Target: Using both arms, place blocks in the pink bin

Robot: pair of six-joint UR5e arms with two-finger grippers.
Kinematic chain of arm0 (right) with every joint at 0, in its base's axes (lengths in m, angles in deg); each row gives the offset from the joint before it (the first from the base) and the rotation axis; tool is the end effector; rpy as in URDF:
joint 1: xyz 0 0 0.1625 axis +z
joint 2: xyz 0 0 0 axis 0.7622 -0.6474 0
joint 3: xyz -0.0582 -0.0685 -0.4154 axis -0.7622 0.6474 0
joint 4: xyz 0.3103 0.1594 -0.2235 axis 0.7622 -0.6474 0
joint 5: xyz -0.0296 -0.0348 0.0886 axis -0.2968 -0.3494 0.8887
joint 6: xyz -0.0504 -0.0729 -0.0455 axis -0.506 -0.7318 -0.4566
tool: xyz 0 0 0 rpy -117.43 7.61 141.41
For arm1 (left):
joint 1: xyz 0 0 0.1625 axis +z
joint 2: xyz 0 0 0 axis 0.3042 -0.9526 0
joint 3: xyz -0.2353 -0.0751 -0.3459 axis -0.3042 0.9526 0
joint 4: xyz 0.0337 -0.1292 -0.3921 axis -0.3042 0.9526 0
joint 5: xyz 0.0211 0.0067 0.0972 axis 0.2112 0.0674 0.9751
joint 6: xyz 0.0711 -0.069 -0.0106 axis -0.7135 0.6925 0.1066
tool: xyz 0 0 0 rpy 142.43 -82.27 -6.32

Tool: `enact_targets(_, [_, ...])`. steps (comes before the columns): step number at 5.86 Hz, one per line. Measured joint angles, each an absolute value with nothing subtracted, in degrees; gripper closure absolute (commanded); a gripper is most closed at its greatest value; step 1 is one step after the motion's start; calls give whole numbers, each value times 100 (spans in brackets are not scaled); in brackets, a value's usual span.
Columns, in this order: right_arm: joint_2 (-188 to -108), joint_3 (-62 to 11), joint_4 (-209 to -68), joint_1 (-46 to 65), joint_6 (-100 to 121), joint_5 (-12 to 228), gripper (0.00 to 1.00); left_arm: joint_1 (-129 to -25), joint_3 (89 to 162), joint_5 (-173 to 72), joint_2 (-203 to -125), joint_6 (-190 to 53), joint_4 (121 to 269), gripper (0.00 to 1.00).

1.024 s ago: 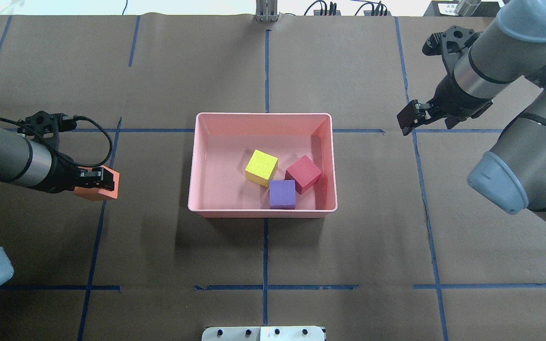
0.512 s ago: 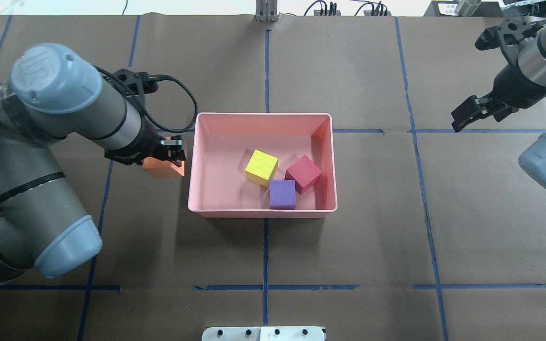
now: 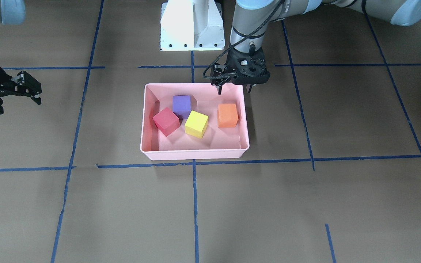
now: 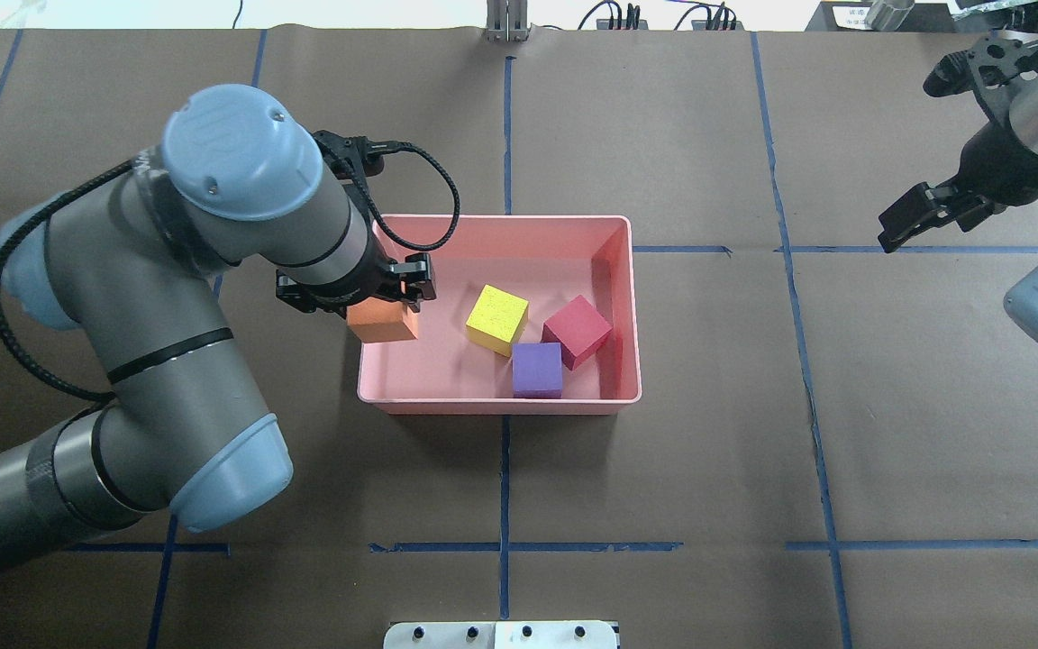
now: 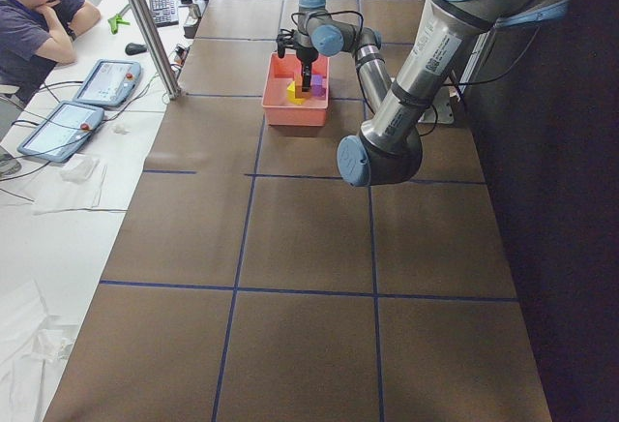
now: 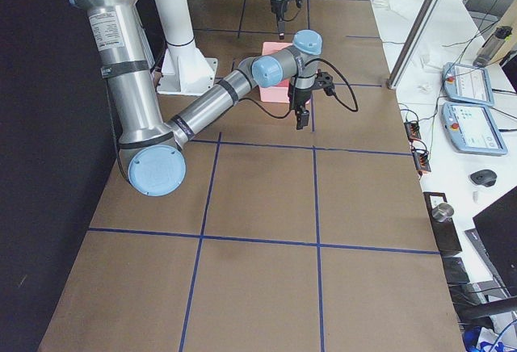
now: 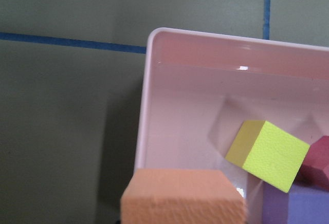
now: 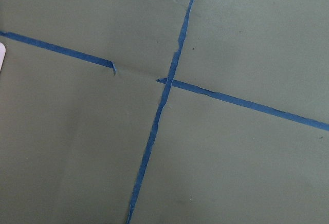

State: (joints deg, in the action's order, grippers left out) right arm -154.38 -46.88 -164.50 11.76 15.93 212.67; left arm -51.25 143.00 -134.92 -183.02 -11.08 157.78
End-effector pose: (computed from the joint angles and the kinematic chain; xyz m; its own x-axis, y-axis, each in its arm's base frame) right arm -0.1913 -0.5022 0.3644 0.6897 -0.2682 0.6726 0.1891 0.9634 0.1902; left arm 0.4552 -0.4284 0.1590 0.6552 -0.0856 -0.7505 0.1717 0.9844 0.0376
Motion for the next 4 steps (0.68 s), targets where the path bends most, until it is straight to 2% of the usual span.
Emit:
enact_targets(2, [-15552,-4690,-16443,1292,1430,21275,0,-5286,14718,-13503,-17801,-2005,15771,0])
enact_targets(4, [-16073,-4683,-16444,1882,362,21489,0,-6326,14894,-14376,-16929,-4136,15792,0])
